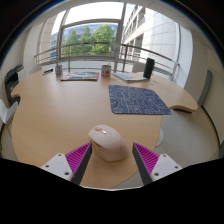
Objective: Arrange mouse
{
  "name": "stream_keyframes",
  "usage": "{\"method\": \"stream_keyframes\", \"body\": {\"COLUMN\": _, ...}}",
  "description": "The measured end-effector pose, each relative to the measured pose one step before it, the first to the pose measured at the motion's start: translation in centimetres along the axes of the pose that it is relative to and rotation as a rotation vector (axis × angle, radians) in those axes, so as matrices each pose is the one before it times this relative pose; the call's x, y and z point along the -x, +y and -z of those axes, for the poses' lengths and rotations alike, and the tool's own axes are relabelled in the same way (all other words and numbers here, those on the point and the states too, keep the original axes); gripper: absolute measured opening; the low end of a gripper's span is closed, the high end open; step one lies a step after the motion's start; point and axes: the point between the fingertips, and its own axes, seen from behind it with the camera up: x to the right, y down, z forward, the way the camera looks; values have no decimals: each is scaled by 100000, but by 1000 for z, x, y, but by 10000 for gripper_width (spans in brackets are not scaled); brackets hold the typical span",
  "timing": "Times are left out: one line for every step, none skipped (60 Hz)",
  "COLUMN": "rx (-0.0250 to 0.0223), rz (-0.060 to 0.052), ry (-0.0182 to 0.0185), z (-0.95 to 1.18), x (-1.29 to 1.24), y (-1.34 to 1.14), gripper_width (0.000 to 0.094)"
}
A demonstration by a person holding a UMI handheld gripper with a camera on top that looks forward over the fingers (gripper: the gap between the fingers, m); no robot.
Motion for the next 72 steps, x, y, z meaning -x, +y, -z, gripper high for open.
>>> {"method": "stream_keyframes", "body": {"rx": -74, "rz": 108, "ry": -591, "z": -497, "x": -110, "y": -148, "gripper_width": 837}}
{"method": "stream_keyframes", "body": {"rx": -106, "rz": 112, "ry": -597, "z": -453, "x": -53, "y": -168, "gripper_width": 840}}
{"method": "stream_keyframes", "body": {"rx": -175, "rz": 68, "ry": -1353, "z": -358, "x": 137, "y": -186, "gripper_width": 846}}
{"method": "stream_keyframes", "body": {"rx": -140, "rz": -90, "ry": -1071, "z": -345, "x": 84, "y": -203, "gripper_width": 842}}
{"method": "stream_keyframes", "body": {"rx": -165, "rz": -49, "ry": -369, "z": -285, "x": -79, "y": -220, "gripper_width": 838}}
{"method": "stream_keyframes", "body": {"rx": -221, "rz": 38, "ry": -597, "z": -247, "x": -38, "y": -268, "gripper_width": 834}}
{"method": "stream_keyframes", "body": {"rx": -172, "rz": 118, "ry": -437, "z": -291, "x": -55, "y": -201, "gripper_width": 833}}
{"method": "stream_keyframes", "body": {"rx": -210, "rz": 243, "ry": -112, "z": -253, "x": -95, "y": -262, "gripper_width": 834}}
{"method": "stream_keyframes", "body": {"rx": -250, "rz": 193, "ry": -191, "z": -251, "x": -97, "y": -172, "gripper_width": 832}}
{"method": "stream_keyframes", "body": {"rx": -300, "rz": 21, "ry": 20, "z": -191, "x": -125, "y": -40, "gripper_width": 829}}
{"method": "stream_keyframes", "body": {"rx": -125, "rz": 71, "ry": 102, "z": -186, "x": -106, "y": -163, "gripper_width": 830}}
{"method": "stream_keyframes", "body": {"rx": -49, "rz": -58, "ry": -37, "z": -158, "x": -145, "y": -156, "gripper_width": 825}}
{"method": "stream_keyframes", "body": {"rx": 58, "rz": -163, "ry": -239, "z": -220, "x": -67, "y": -80, "gripper_width": 816}}
{"method": "stream_keyframes", "body": {"rx": 186, "rz": -277, "ry": -301, "z": -223, "x": -39, "y": -76, "gripper_width": 806}}
{"method": "stream_keyframes", "body": {"rx": 308, "rz": -391, "ry": -144, "z": -232, "x": -125, "y": -72, "gripper_width": 791}}
{"method": "stream_keyframes", "body": {"rx": 279, "rz": -361, "ry": -496, "z": -1064, "x": -645, "y": -303, "gripper_width": 770}}
{"method": "stream_keyframes", "body": {"rx": 625, "rz": -636, "ry": -637, "z": -336, "x": 127, "y": 72, "gripper_width": 745}}
{"method": "stream_keyframes", "body": {"rx": -220, "rz": -995, "ry": -651, "z": 132, "x": 521, "y": 38, "gripper_width": 713}}
{"method": "stream_keyframes", "body": {"rx": -416, "rz": -1216, "ry": -1000, "z": -180, "x": 208, "y": -178, "gripper_width": 666}}
{"method": "stream_keyframes", "body": {"rx": 289, "rz": -854, "ry": -677, "z": -92, "x": 168, "y": 12, "gripper_width": 620}}
{"method": "stream_keyframes", "body": {"rx": -107, "rz": -935, "ry": -1093, "z": -83, "x": 277, "y": -122, "gripper_width": 568}}
{"method": "stream_keyframes", "body": {"rx": -478, "rz": -225, "ry": 304, "z": -80, "x": -89, "y": -148, "gripper_width": 539}}
{"method": "stream_keyframes", "body": {"rx": -205, "rz": 254, "ry": 723, "z": -69, "x": -112, "y": -41, "gripper_width": 539}}
{"method": "stream_keyframes", "body": {"rx": -234, "rz": 232, "ry": 338, "z": -17, "x": 25, "y": -32, "gripper_width": 530}}
{"method": "stream_keyframes", "body": {"rx": -211, "rz": -220, "ry": 29, "z": -418, "x": -110, "y": -17, "gripper_width": 518}}
{"method": "stream_keyframes", "body": {"rx": -156, "rz": -257, "ry": 172, "z": 204, "x": 4, "y": -10, "gripper_width": 504}}
{"method": "stream_keyframes", "body": {"rx": -143, "rz": -310, "ry": 217, "z": 35, "x": -21, "y": -29, "gripper_width": 488}}
{"method": "stream_keyframes", "body": {"rx": 39, "rz": -252, "ry": 252, "z": 0, "x": -26, "y": 2, "gripper_width": 471}}
{"method": "stream_keyframes", "body": {"rx": 127, "rz": -99, "ry": 191, "z": -15, "x": 8, "y": -21, "gripper_width": 458}}
{"method": "stream_keyframes", "body": {"rx": 290, "rz": 45, "ry": 136, "z": -6, "x": -4, "y": 8, "gripper_width": 444}}
{"method": "stream_keyframes", "body": {"rx": 293, "rz": 173, "ry": 117, "z": -14, "x": -9, "y": -12, "gripper_width": 433}}
{"method": "stream_keyframes", "body": {"rx": 368, "rz": 299, "ry": -41, "z": -84, "x": 3, "y": -8, "gripper_width": 426}}
{"method": "stream_keyframes", "body": {"rx": 536, "rz": 256, "ry": -72, "z": 19, "x": 62, "y": -30, "gripper_width": 409}}
{"method": "stream_keyframes", "body": {"rx": 675, "rz": -8, "ry": -161, "z": 78, "x": 39, "y": -36, "gripper_width": 408}}
{"method": "stream_keyframes", "body": {"rx": 410, "rz": -313, "ry": -34, "z": 141, "x": 15, "y": -147, "gripper_width": 401}}
{"method": "stream_keyframes", "body": {"rx": -1, "rz": -307, "ry": -43, "z": 228, "x": -2, "y": -294, "gripper_width": 402}}
{"method": "stream_keyframes", "body": {"rx": -346, "rz": -106, "ry": -263, "z": 267, "x": 53, "y": -421, "gripper_width": 402}}
{"method": "stream_keyframes", "body": {"rx": -494, "rz": 25, "ry": -470, "z": 339, "x": 103, "y": -518, "gripper_width": 402}}
{"method": "stream_keyframes", "body": {"rx": -782, "rz": 129, "ry": -592, "z": 387, "x": 203, "y": -584, "gripper_width": 402}}
{"method": "stream_keyframes", "body": {"rx": -910, "rz": 137, "ry": -843, "z": 454, "x": 221, "y": -712, "gripper_width": 403}}
{"method": "stream_keyframes", "body": {"rx": -1131, "rz": 85, "ry": -917, "z": 517, "x": 231, "y": -834, "gripper_width": 403}}
{"method": "stream_keyframes", "body": {"rx": -1391, "rz": 1, "ry": -833, "z": 560, "x": 210, "y": -995, "gripper_width": 402}}
{"method": "stream_keyframes", "body": {"rx": -1632, "rz": -227, "ry": -598, "z": 613, "x": 262, "y": -842, "gripper_width": 401}}
{"method": "stream_keyframes", "body": {"rx": -2034, "rz": -69, "ry": -766, "z": 592, "x": 212, "y": -1220, "gripper_width": 401}}
{"method": "stream_keyframes", "body": {"rx": -2006, "rz": 36, "ry": -857, "z": 518, "x": 201, "y": -1264, "gripper_width": 401}}
{"method": "stream_keyframes", "body": {"rx": -1918, "rz": 100, "ry": -865, "z": 459, "x": 152, "y": -1280, "gripper_width": 401}}
{"method": "stream_keyframes", "body": {"rx": -1977, "rz": 59, "ry": -704, "z": 417, "x": 107, "y": -1318, "gripper_width": 400}}
{"method": "stream_keyframes", "body": {"rx": -2201, "rz": 48, "ry": -424, "z": 322, "x": -27, "y": -1456, "gripper_width": 401}}
{"method": "stream_keyframes", "body": {"rx": -2210, "rz": 306, "ry": -233, "z": 254, "x": -88, "y": -1428, "gripper_width": 401}}
{"method": "stream_keyframes", "body": {"rx": -2236, "rz": 571, "ry": -145, "z": 136, "x": -146, "y": -1424, "gripper_width": 400}}
{"method": "stream_keyframes", "body": {"rx": -2276, "rz": 735, "ry": -64, "z": -185, "x": -582, "y": -1680, "gripper_width": 400}}
{"method": "stream_keyframes", "body": {"rx": -2403, "rz": 438, "ry": 391, "z": -90, "x": -402, "y": -1428, "gripper_width": 400}}
{"method": "stream_keyframes", "body": {"rx": -2071, "rz": 244, "ry": 518, "z": -142, "x": -532, "y": -1480, "gripper_width": 400}}
{"method": "stream_keyframes", "body": {"rx": -1512, "rz": 336, "ry": 714, "z": -760, "x": -638, "y": -1032, "gripper_width": 399}}
{"method": "stream_keyframes", "body": {"rx": -1274, "rz": 111, "ry": 637, "z": -733, "x": -638, "y": -746, "gripper_width": 399}}
{"method": "stream_keyframes", "body": {"rx": -960, "rz": -458, "ry": 567, "z": -737, "x": -758, "y": -801, "gripper_width": 399}}
{"method": "stream_keyframes", "body": {"rx": -804, "rz": -951, "ry": 549, "z": -842, "x": -743, "y": -642, "gripper_width": 398}}
{"method": "stream_keyframes", "body": {"rx": -540, "rz": -1068, "ry": 516, "z": -968, "x": -754, "y": -501, "gripper_width": 398}}
{"method": "stream_keyframes", "body": {"rx": -170, "rz": -946, "ry": 584, "z": -1099, "x": -802, "y": -298, "gripper_width": 398}}
{"method": "stream_keyframes", "body": {"rx": 256, "rz": -674, "ry": 884, "z": -791, "x": -970, "y": -645, "gripper_width": 399}}
{"method": "stream_keyframes", "body": {"rx": 488, "rz": -582, "ry": 1134, "z": -1263, "x": -942, "y": 70, "gripper_width": 398}}
{"method": "stream_keyframes", "body": {"rx": 742, "rz": -275, "ry": 1311, "z": -1326, "x": -952, "y": 205, "gripper_width": 398}}
{"method": "stream_keyframes", "body": {"rx": 1112, "rz": -39, "ry": 1259, "z": -1383, "x": -885, "y": 317, "gripper_width": 398}}
{"method": "stream_keyframes", "body": {"rx": 1384, "rz": 52, "ry": 1124, "z": -1379, "x": -818, "y": 445, "gripper_width": 399}}
{"method": "stream_keyframes", "body": {"rx": 1246, "rz": -40, "ry": 947, "z": -941, "x": -912, "y": 759, "gripper_width": 398}}
{"method": "stream_keyframes", "body": {"rx": 1711, "rz": 24, "ry": 798, "z": -1273, "x": -638, "y": 272, "gripper_width": 397}}
{"method": "stream_keyframes", "body": {"rx": 1850, "rz": 187, "ry": 611, "z": -1251, "x": -529, "y": 555, "gripper_width": 398}}
{"method": "stream_keyframes", "body": {"rx": 1855, "rz": 276, "ry": 456, "z": -1219, "x": -526, "y": 690, "gripper_width": 398}}
{"method": "stream_keyframes", "body": {"rx": 1740, "rz": 210, "ry": 499, "z": -1110, "x": -526, "y": 693, "gripper_width": 399}}
{"method": "stream_keyframes", "body": {"rx": 1607, "rz": 162, "ry": 723, "z": -1023, "x": -546, "y": 669, "gripper_width": 399}}
{"method": "stream_keyframes", "body": {"rx": 1203, "rz": 272, "ry": 786, "z": -1275, "x": -533, "y": 1309, "gripper_width": 399}}
{"method": "stream_keyframes", "body": {"rx": 1729, "rz": 600, "ry": 501, "z": -530, "x": -444, "y": 615, "gripper_width": 400}}
